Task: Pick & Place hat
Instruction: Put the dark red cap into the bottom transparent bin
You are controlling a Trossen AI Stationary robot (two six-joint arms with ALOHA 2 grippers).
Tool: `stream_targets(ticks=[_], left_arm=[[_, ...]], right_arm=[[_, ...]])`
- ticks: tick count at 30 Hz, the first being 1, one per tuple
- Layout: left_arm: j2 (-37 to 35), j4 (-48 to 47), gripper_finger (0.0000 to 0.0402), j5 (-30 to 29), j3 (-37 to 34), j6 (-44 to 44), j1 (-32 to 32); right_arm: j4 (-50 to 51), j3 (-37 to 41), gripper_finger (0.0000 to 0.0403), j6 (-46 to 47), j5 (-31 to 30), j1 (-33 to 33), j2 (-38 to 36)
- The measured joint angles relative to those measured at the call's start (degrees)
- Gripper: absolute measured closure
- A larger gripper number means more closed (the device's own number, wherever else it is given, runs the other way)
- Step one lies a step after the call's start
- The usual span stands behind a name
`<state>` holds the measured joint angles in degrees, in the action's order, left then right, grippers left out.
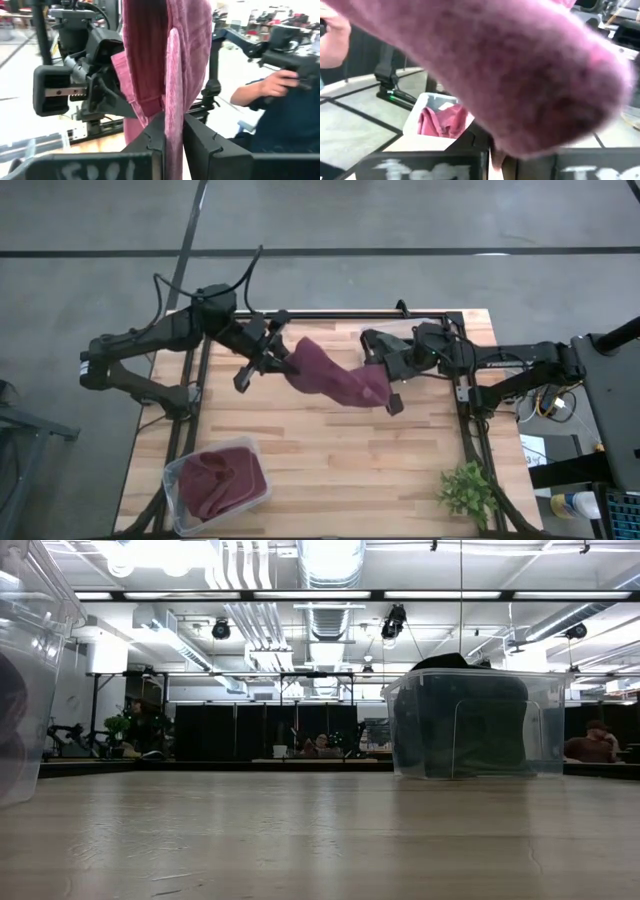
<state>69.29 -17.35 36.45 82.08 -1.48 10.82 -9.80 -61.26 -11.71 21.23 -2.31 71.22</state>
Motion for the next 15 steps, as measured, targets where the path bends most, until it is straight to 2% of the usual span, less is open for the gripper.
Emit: stream_targets(ticks=[3,10,15], left_arm=[[0.05,-0.06,0.0355,-2.12,0.02,-0.50,-0.03],[0.61,-0.60,0.0350,-1.20,0.24,1.54,0.34],[0.80,-1.34,0.0299,-1.72,0.07,4.95,0.60]], right_arm=[[0.44,-0.41,0.0394,-0.41,2.27,-0.06,0.04],[2.12,-0.75,0.0394,-1.77,4.08,0.36,1.84],[3.58,-0.63,0.0394,-2.00,3.96,0.36,1.90]])
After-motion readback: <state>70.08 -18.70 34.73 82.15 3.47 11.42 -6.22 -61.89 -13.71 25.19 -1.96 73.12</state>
